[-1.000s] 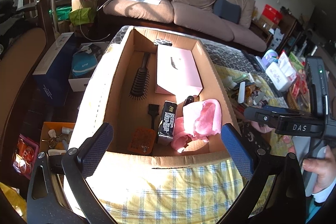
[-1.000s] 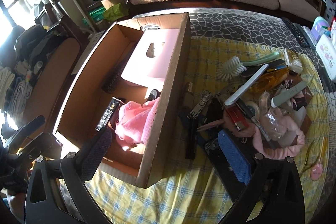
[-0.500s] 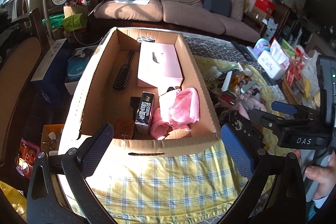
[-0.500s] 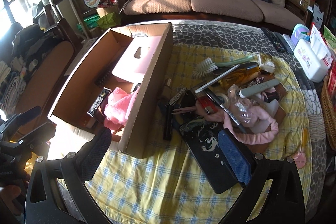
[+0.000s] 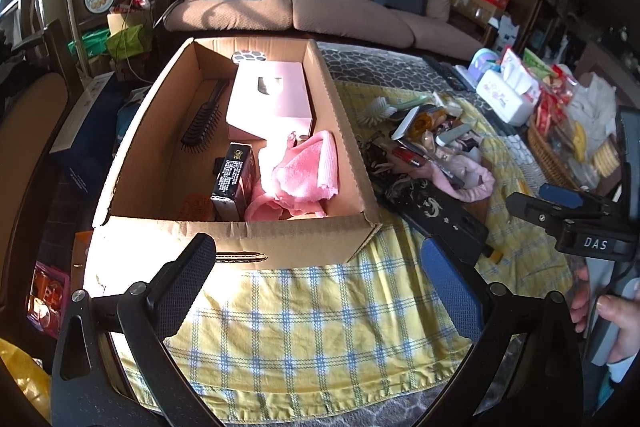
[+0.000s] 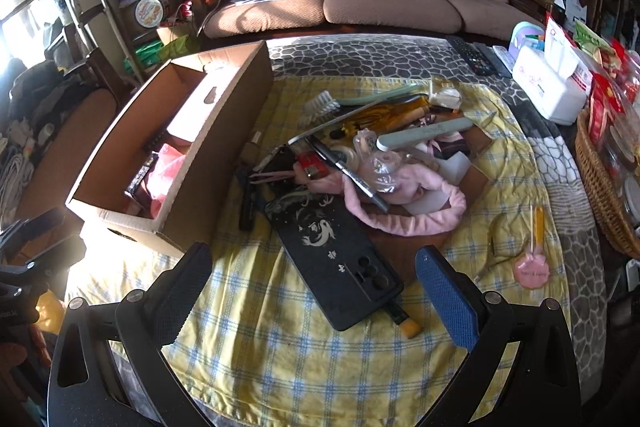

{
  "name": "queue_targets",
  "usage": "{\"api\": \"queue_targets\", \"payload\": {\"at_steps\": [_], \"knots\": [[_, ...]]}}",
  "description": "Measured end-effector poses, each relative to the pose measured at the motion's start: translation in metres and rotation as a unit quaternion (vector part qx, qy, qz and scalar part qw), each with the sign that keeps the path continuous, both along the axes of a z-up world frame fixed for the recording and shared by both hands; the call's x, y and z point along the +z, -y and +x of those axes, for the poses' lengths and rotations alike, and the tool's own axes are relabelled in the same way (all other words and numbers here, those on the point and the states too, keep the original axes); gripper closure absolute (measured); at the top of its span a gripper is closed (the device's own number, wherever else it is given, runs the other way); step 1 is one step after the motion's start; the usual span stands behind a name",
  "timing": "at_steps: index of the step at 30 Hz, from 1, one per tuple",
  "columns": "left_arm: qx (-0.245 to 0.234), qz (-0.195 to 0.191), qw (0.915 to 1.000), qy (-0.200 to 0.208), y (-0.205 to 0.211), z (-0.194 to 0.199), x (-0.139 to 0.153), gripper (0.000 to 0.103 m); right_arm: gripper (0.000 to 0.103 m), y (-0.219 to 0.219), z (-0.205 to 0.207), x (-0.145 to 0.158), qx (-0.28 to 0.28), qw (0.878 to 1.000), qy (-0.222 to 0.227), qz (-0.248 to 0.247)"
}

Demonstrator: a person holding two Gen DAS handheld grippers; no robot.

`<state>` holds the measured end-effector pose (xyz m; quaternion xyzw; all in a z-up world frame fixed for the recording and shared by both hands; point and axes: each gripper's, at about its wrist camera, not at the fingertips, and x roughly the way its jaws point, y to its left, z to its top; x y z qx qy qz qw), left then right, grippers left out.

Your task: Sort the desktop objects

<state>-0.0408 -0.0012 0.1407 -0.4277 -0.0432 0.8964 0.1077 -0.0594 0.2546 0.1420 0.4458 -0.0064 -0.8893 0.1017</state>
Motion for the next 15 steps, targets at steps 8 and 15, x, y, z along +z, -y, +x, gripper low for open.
{"api": "queue_targets", "payload": {"at_steps": [8, 15], "knots": [[-0.011, -0.008, 0.9998, 0.015, -0.02, 0.013, -0.033, 0.0, 0.0, -0.043, 0.017, -0.027, -0.039, 0.999, 0.003, -0.003], [-0.014, -0.019, 0.9991, 0.036, -0.034, 0.014, -0.065, 0.0, 0.0, -0.054, 0.025, -0.07, -0.055, 0.998, 0.001, 0.022]]}}
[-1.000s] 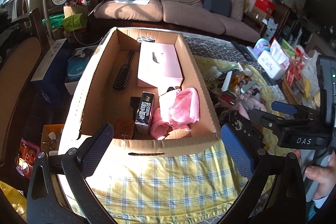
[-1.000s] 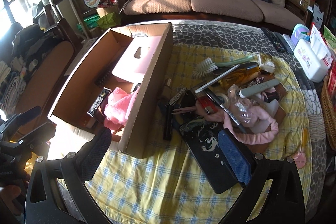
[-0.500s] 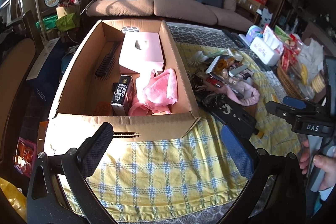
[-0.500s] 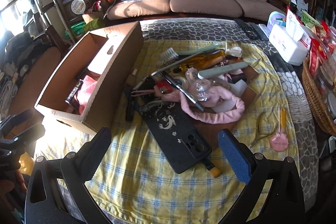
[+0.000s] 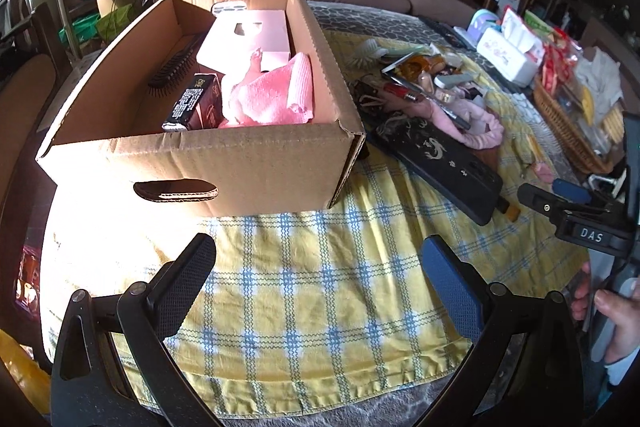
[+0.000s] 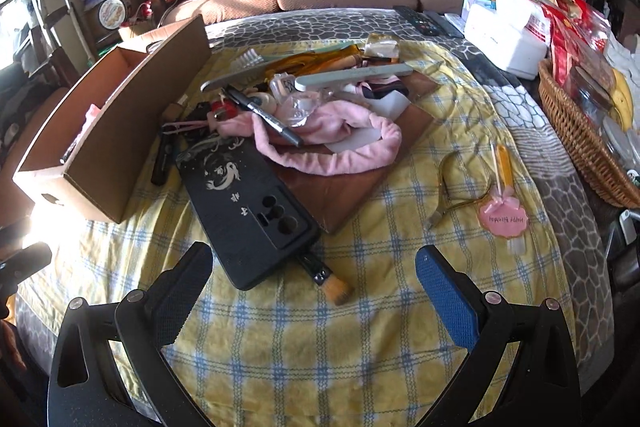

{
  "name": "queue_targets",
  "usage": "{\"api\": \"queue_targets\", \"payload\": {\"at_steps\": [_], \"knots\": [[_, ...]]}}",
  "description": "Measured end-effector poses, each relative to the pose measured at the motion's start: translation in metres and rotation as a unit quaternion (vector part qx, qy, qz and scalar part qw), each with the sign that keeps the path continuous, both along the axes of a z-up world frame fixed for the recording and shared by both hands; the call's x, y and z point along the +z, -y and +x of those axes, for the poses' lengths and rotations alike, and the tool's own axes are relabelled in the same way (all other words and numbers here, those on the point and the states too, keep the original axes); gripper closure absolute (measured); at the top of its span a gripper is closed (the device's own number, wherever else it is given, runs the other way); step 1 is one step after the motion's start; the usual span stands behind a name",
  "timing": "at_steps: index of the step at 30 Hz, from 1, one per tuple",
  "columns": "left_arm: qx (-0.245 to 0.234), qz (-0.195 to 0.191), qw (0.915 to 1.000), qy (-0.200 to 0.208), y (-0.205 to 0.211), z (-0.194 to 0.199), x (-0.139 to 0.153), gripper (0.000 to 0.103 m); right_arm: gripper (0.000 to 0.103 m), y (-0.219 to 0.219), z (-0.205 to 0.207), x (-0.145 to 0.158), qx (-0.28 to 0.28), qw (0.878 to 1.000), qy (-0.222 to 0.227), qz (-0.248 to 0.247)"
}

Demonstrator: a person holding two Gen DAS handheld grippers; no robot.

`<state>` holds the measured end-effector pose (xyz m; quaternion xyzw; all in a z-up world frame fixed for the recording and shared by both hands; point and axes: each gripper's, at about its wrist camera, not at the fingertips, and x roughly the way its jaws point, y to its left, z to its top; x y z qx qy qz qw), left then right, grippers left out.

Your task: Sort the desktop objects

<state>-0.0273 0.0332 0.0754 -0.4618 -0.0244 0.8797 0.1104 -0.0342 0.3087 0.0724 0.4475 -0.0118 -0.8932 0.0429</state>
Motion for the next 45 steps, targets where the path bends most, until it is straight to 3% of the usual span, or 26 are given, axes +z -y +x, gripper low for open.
{"api": "queue_targets", "payload": {"at_steps": [9, 16, 24, 30, 45], "knots": [[0.008, -0.013, 0.9998, 0.008, -0.009, -0.007, -0.029, 0.0, 0.0, -0.007, 0.0, -0.042, 0.004, 1.0, 0.016, 0.01], [0.009, -0.027, 0.9994, 0.018, -0.022, -0.014, -0.049, 0.0, 0.0, -0.007, -0.003, -0.055, -0.006, 1.0, 0.022, 0.005], [0.024, -0.024, 0.9991, 0.024, -0.024, -0.019, -0.065, 0.0, 0.0, -0.002, 0.0, -0.062, -0.004, 0.999, 0.005, 0.038], [0.013, -0.07, 0.9975, 0.006, -0.036, -0.017, -0.072, 0.0, 0.0, -0.004, 0.0, -0.062, -0.007, 0.999, 0.003, 0.036], [0.069, -0.051, 0.9963, -0.005, -0.012, -0.022, -0.071, 0.0, 0.0, -0.003, 0.0, -0.063, -0.006, 0.999, 0.003, 0.036]]}}
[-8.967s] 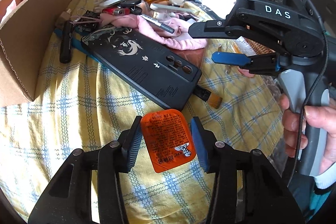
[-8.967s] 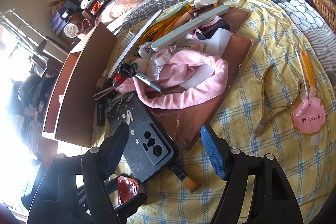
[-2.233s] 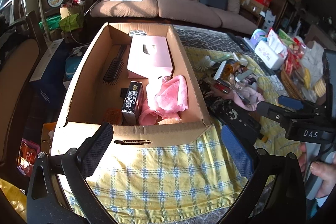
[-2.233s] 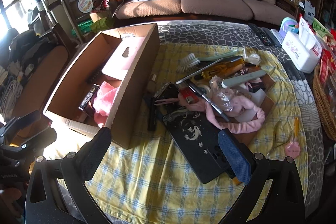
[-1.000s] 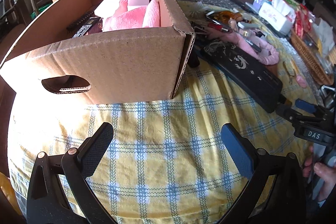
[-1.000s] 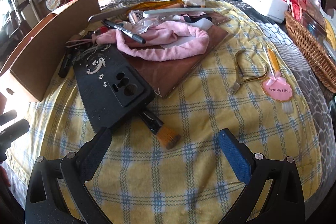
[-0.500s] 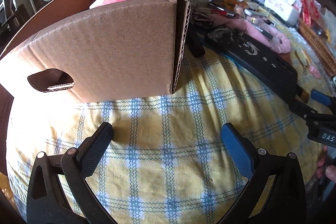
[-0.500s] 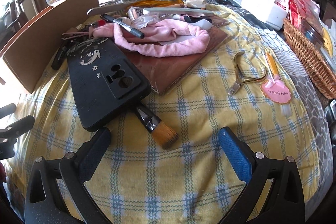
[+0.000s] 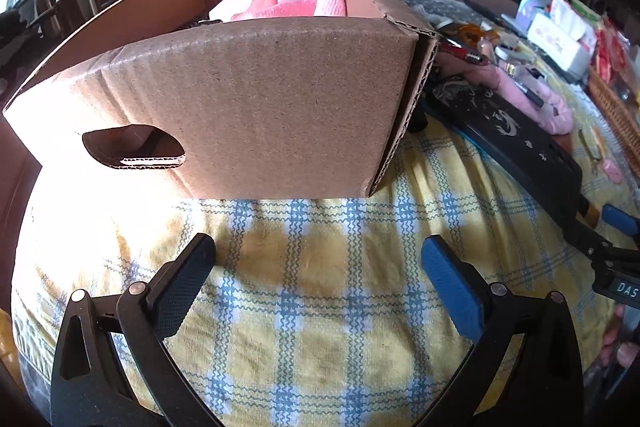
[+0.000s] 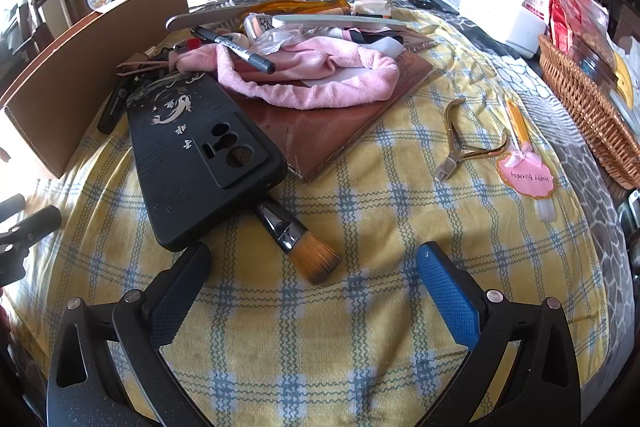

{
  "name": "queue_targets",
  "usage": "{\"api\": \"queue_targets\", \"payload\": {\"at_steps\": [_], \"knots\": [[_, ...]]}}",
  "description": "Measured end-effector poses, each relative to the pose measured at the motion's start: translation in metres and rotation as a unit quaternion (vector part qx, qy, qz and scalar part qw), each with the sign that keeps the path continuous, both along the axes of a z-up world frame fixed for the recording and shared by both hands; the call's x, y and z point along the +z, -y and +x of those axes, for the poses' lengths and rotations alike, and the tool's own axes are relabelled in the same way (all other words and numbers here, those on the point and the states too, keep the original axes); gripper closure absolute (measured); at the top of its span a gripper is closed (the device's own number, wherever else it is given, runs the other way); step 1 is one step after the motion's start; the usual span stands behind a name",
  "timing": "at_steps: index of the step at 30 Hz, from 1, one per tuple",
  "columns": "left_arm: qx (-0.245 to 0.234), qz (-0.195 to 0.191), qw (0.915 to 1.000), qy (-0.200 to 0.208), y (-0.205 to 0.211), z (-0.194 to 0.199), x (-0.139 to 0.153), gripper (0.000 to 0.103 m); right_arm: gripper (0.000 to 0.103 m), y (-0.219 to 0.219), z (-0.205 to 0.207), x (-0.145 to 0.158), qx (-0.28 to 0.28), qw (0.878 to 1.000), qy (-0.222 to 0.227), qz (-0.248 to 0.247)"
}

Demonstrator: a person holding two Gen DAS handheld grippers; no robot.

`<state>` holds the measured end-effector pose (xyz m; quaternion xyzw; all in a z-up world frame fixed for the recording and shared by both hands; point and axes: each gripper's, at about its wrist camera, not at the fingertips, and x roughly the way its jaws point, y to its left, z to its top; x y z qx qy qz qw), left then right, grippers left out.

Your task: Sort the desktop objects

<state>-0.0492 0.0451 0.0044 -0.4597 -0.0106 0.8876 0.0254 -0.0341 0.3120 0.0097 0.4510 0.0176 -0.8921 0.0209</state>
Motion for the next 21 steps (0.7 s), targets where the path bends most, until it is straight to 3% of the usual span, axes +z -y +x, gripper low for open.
{"api": "queue_targets", "payload": {"at_steps": [7, 21], "knots": [[0.004, -0.017, 0.9998, 0.003, -0.0006, -0.0027, -0.0042, 0.0, 0.0, -0.0001, 0.0001, 0.0, 0.0, 1.0, 0.0, 0.0], [0.004, -0.016, 0.9999, 0.003, 0.0013, -0.0023, -0.0033, 0.0, 0.0, -0.001, -0.001, 0.0004, -0.004, 1.0, 0.0, 0.001]]}}
